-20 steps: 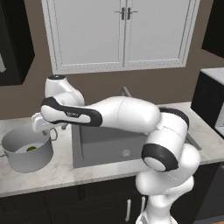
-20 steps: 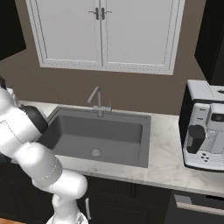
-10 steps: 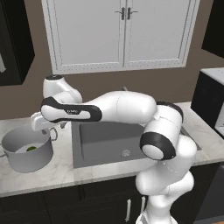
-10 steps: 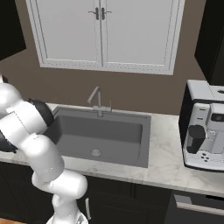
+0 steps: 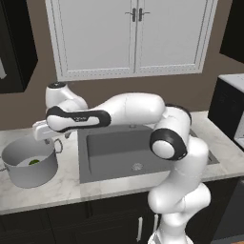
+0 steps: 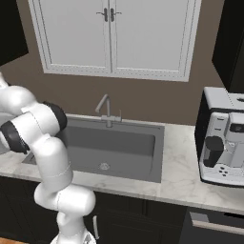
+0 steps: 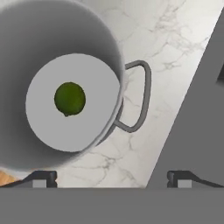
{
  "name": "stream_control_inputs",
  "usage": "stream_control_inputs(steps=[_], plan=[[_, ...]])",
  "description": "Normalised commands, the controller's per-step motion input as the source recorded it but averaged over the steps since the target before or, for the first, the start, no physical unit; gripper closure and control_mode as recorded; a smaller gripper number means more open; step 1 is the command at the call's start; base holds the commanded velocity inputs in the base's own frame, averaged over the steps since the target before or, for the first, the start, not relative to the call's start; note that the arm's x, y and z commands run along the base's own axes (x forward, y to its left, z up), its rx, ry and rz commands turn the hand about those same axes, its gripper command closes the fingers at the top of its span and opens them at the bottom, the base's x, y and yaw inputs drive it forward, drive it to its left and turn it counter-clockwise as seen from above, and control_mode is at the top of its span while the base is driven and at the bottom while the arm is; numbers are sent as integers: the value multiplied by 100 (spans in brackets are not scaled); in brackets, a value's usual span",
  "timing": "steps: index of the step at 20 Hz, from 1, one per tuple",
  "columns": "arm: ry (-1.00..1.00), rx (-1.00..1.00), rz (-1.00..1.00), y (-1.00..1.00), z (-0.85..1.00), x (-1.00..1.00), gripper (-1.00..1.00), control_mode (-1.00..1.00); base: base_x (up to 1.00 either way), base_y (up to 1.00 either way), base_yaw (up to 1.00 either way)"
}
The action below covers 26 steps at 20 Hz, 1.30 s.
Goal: Dump the lime from the pot into the sink. Then turn on the water and wash the lime. Then turn off the water and put the lime back in the pot.
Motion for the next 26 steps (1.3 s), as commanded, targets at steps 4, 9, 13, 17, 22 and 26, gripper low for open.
stream_control_inputs(steps=[4, 9, 13, 17, 22, 26], plan=[[0, -2, -13, 7, -11, 21, -100, -100, 0, 0, 0], [2, -1, -12, 10, -16, 28, -100, -100, 0, 0, 0], [4, -3, -11, 4, -19, 30, -100, -100, 0, 0, 0], [1, -3, -7, 8, -20, 35, -100, -100, 0, 0, 0], [0, -4, -1, 12, -22, 34, -100, -100, 0, 0, 0], [0, -5, 0, 8, -24, 28, -100, -100, 0, 0, 0]])
